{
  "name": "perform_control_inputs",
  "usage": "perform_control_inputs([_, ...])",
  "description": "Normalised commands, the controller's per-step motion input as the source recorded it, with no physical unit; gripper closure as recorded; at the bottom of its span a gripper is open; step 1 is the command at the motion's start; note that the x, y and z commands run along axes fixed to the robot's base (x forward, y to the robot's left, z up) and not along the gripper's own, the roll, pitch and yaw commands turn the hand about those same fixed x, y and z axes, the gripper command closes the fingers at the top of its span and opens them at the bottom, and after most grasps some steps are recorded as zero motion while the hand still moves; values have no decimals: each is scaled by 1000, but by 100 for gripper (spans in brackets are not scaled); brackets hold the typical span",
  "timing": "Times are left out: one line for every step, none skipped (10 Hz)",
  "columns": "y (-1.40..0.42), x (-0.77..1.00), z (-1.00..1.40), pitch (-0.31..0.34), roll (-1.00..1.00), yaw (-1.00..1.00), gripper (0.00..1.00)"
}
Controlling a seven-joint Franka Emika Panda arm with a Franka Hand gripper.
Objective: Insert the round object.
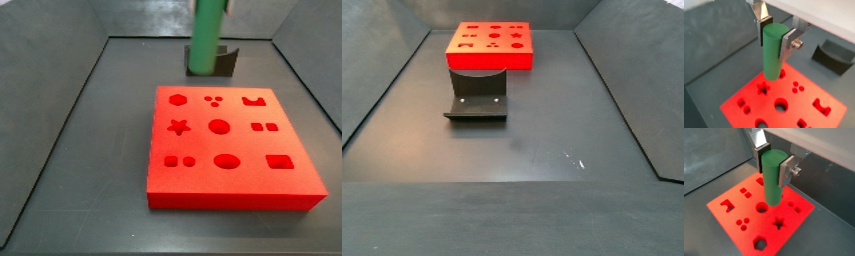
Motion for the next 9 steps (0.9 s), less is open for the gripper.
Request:
perform_control_inputs([-97, 549, -357, -341, -73, 246, 100])
perform_control_inputs([0, 586, -209, -331, -44, 251, 100])
perform_control_inputs([-26, 520, -31, -229, 173, 277, 100])
perform_control_inputs([-186, 249, 0, -20, 293, 100, 100])
perform_control_inputs([-194, -46, -31, 0, 251, 0, 100])
perform_control_inputs([-400, 351, -89, 94, 500, 0, 100])
perform_control_inputs([-417, 506, -120, 80, 500, 0, 100])
perform_control_inputs([-337, 429, -169, 121, 500, -106, 100])
perform_control_inputs([-217, 423, -340, 131, 446, -280, 100])
